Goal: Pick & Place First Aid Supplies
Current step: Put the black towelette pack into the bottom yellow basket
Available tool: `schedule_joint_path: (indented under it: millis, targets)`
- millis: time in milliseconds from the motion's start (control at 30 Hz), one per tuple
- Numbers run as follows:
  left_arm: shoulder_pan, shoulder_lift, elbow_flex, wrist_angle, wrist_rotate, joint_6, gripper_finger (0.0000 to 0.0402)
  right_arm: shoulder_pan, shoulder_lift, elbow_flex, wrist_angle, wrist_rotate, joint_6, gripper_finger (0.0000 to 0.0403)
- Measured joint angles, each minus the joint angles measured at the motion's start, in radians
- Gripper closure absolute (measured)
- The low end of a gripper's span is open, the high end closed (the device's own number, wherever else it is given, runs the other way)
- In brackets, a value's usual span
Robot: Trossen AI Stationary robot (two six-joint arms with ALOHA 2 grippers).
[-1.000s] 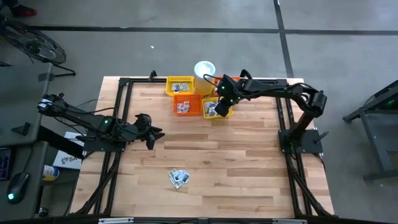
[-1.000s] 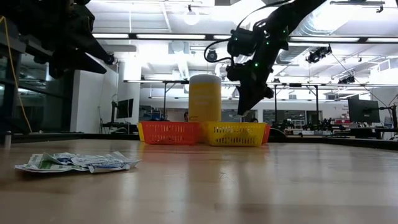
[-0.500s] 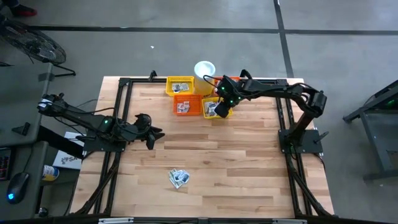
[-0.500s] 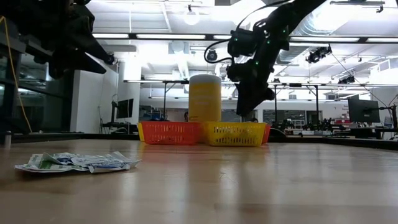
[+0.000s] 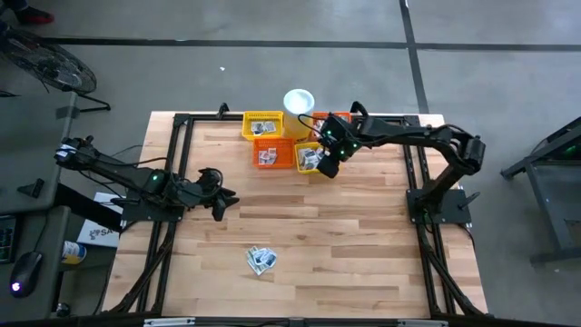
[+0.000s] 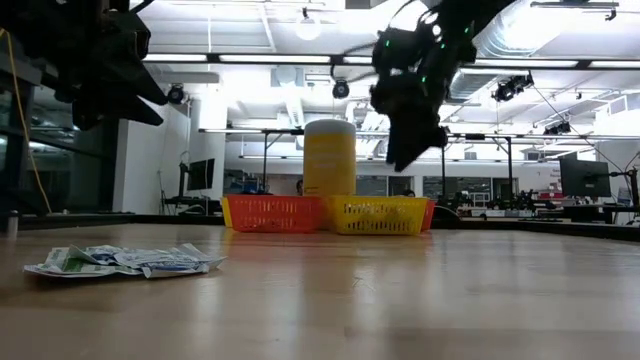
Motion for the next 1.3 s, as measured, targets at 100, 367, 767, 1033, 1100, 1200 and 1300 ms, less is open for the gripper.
schedule_joint_path:
  millis: [100, 367, 767, 1033, 1100, 1200, 1300]
  targets:
    - [0.000, 0.000, 0.000, -0.006, 0.002, 0.000, 0.0243, 0.032, -0.049, 0.000, 0.002, 0.000, -0.003, 0.0242]
    - [0.000, 0.000, 0.000, -0.026, 0.003, 0.009, 0.0243, 0.182, -0.137, 0.000, 0.017, -0.001, 0.005, 0.0242]
    - [-0.155, -0.008, 0.000, 0.012, -0.094, 0.053, 0.0243, 0.445, -0.140, 0.000, 0.194, 0.110, 0.079, 0.0242]
    - [-0.253, 0.083, 0.000, 0.064, -0.092, 0.031, 0.0244, 0.558, -0.122, 0.000, 0.285, 0.212, 0.033, 0.0242]
    - [-0.264, 0.104, 0.000, 0.069, -0.094, 0.020, 0.0244, 0.583, -0.096, 0.000, 0.316, 0.210, 0.036, 0.0242]
    - [-0.278, 0.128, 0.000, 0.079, -0.095, 0.009, 0.0244, 0.624, -0.054, 0.000, 0.375, 0.210, 0.038, 0.0242]
    - [-0.291, 0.141, 0.000, 0.095, -0.096, 0.008, 0.0244, 0.659, 0.004, 0.000, 0.457, 0.209, 0.038, 0.0242]
